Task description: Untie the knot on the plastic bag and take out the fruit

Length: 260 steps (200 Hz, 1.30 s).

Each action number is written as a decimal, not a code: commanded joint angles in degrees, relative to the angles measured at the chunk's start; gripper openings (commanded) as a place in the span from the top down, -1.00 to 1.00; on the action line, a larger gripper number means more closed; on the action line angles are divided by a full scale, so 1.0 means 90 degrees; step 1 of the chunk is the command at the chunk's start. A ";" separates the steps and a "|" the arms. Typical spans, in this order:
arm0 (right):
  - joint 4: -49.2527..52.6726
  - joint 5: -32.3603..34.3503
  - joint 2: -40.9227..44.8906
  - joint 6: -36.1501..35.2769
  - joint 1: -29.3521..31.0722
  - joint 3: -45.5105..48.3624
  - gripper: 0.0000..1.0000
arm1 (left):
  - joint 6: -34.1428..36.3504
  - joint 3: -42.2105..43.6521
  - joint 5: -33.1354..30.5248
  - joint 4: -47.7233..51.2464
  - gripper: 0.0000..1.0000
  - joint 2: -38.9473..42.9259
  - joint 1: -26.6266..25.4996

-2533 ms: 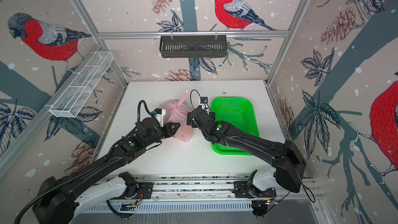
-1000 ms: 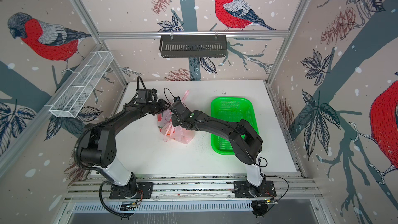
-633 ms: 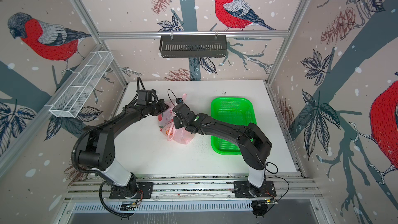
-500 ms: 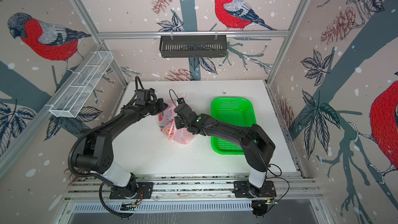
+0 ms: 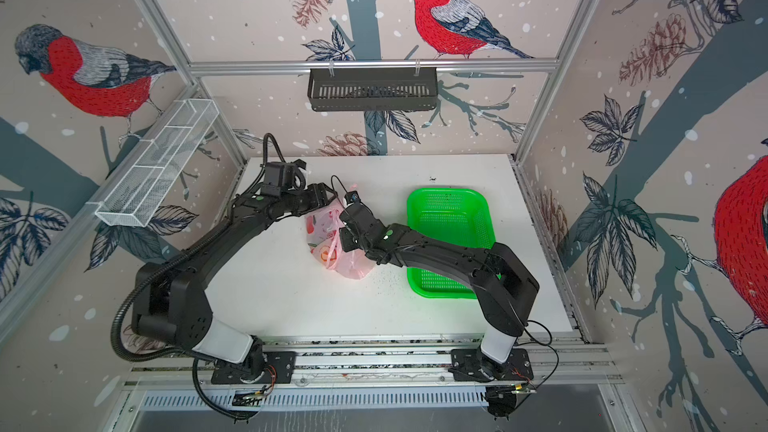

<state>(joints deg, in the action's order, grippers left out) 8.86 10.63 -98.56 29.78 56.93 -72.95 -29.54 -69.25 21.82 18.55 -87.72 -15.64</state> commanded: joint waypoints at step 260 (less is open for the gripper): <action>-0.0537 0.1190 0.0661 0.0266 -0.0841 0.1040 0.92 | -0.1752 0.2632 -0.2743 -0.0830 1.00 0.2350 0.0390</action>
<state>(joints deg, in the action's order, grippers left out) 5.45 19.31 -92.25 32.84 51.03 -62.52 -40.91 -48.90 -0.03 12.40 -71.31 -12.36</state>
